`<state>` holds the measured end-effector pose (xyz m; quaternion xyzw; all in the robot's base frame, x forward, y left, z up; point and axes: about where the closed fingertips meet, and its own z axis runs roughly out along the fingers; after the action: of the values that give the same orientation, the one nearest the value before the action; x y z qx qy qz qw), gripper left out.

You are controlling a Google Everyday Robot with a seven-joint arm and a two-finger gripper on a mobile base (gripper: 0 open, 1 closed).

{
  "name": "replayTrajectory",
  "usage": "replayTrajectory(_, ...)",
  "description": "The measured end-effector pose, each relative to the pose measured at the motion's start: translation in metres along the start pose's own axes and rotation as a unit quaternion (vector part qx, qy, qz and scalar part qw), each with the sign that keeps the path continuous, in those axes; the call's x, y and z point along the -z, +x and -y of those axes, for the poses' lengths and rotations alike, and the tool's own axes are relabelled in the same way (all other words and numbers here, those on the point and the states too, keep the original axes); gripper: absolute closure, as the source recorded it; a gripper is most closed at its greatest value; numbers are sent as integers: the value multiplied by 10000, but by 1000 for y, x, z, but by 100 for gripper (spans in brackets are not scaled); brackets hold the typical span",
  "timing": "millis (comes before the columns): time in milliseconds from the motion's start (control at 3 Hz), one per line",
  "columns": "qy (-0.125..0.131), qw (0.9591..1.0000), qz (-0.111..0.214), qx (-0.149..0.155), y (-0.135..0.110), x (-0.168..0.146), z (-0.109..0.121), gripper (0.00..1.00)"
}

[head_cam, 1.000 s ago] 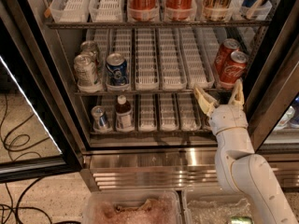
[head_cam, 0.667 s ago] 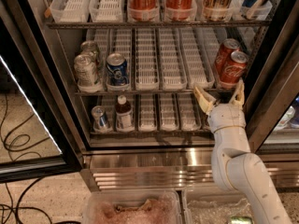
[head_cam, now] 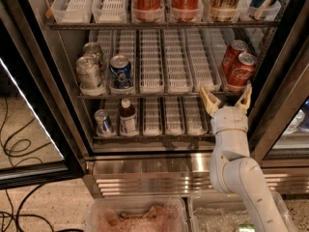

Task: Pick coke can from middle shelf of fridge

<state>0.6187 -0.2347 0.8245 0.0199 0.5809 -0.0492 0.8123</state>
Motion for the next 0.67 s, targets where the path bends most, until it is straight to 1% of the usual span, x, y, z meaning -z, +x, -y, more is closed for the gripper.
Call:
replayTrajectory(333,1,10000,0,0,0,0,0,26)
replayTrajectory(667,78,10000,31,-4,-2,-3,2,28)
